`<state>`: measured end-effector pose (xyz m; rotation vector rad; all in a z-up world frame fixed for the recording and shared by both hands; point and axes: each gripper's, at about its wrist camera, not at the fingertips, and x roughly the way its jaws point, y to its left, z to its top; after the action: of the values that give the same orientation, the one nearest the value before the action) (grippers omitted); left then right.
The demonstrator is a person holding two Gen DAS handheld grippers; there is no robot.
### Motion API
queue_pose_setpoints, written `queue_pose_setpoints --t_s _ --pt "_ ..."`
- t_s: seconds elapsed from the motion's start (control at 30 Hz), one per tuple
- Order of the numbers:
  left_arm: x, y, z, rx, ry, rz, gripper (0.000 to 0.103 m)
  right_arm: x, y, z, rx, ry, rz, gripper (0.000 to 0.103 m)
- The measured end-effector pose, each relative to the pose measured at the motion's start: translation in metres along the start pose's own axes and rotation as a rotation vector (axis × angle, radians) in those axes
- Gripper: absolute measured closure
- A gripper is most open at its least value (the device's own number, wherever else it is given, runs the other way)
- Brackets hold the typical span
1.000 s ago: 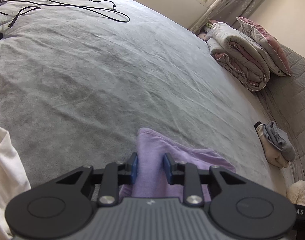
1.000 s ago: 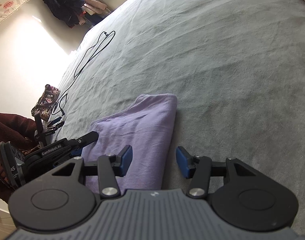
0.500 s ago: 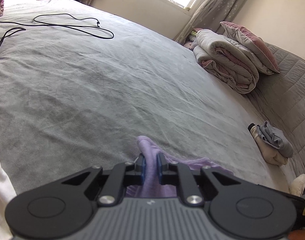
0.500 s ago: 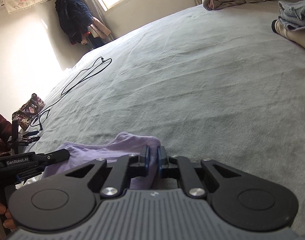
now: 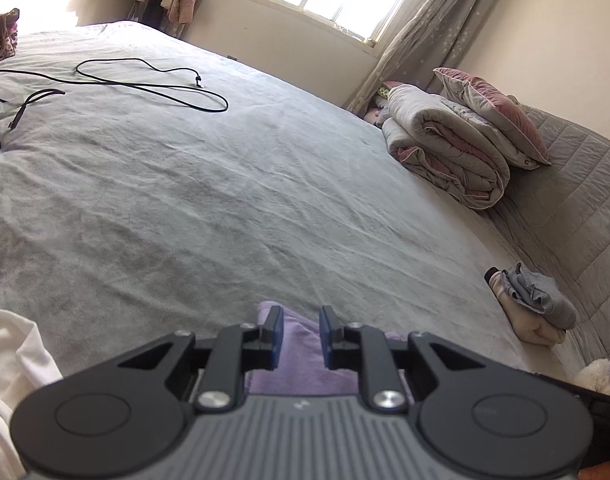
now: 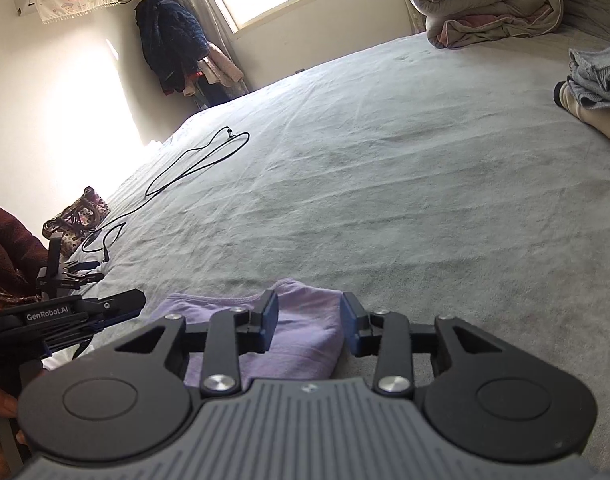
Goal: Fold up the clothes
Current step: 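Grasp the folded lavender pants bundle with both grippers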
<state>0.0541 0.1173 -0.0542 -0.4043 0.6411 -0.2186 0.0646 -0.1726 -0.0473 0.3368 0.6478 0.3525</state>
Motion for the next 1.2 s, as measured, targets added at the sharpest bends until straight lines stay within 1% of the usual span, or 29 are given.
queue_pose_setpoints --t_s 0.13,0.27,0.33,0.43,0.5,0.6,0.7,0.77,0.8,0.87,0.93,0.97,1.0,1.07,1.13,1.2 --pt "-0.004 -0.009 -0.010 0.045 0.021 -0.029 0.085 -0.003 0.012 -0.002 -0.071 -0.011 0.015 0.064" --pt "-0.005 -0.014 -0.023 0.091 0.042 -0.074 0.085 0.000 0.020 -0.009 -0.112 0.002 0.022 0.064" --pt "-0.001 -0.014 -0.030 0.119 0.071 -0.062 0.085 0.004 0.023 -0.015 -0.129 0.017 0.023 0.064" --pt "0.007 -0.010 -0.040 0.146 0.111 -0.027 0.085 0.014 0.025 -0.025 -0.157 0.063 -0.001 0.064" --pt "0.007 -0.006 -0.041 0.140 0.115 -0.024 0.086 0.022 0.026 -0.031 -0.176 0.095 -0.018 0.064" --pt "0.001 -0.003 -0.038 0.122 0.110 -0.025 0.086 0.022 0.027 -0.032 -0.190 0.096 -0.020 0.064" --pt "-0.004 0.000 -0.033 0.111 0.096 -0.006 0.085 0.017 0.026 -0.029 -0.184 0.082 -0.017 0.063" --pt "-0.006 0.003 -0.029 0.087 0.097 -0.003 0.084 0.013 0.023 -0.026 -0.171 0.076 -0.024 0.059" --pt "-0.006 0.006 -0.027 0.072 0.100 -0.006 0.082 0.012 0.021 -0.025 -0.164 0.075 -0.028 0.058" --pt "-0.006 0.010 -0.025 0.047 0.106 -0.012 0.074 0.008 0.016 -0.021 -0.140 0.072 -0.032 0.055" --pt "-0.007 0.014 -0.022 0.024 0.109 -0.014 0.062 0.005 0.011 -0.018 -0.105 0.071 -0.028 0.050" --pt "-0.007 0.016 -0.021 0.014 0.111 -0.007 0.059 0.003 0.009 -0.016 -0.088 0.070 -0.025 0.047" --pt "-0.007 0.018 -0.020 0.006 0.115 0.004 0.053 0.002 0.007 -0.015 -0.072 0.070 -0.022 0.046" --pt "-0.007 0.023 -0.017 -0.017 0.122 0.024 0.050 0.000 0.004 -0.012 -0.043 0.072 -0.016 0.045" --pt "-0.004 0.026 -0.016 -0.035 0.135 0.028 0.045 -0.002 0.001 -0.010 -0.018 0.076 -0.010 0.043" --pt "-0.001 0.028 -0.016 -0.053 0.149 0.029 0.043 -0.001 -0.001 -0.009 0.006 0.092 -0.002 0.043"
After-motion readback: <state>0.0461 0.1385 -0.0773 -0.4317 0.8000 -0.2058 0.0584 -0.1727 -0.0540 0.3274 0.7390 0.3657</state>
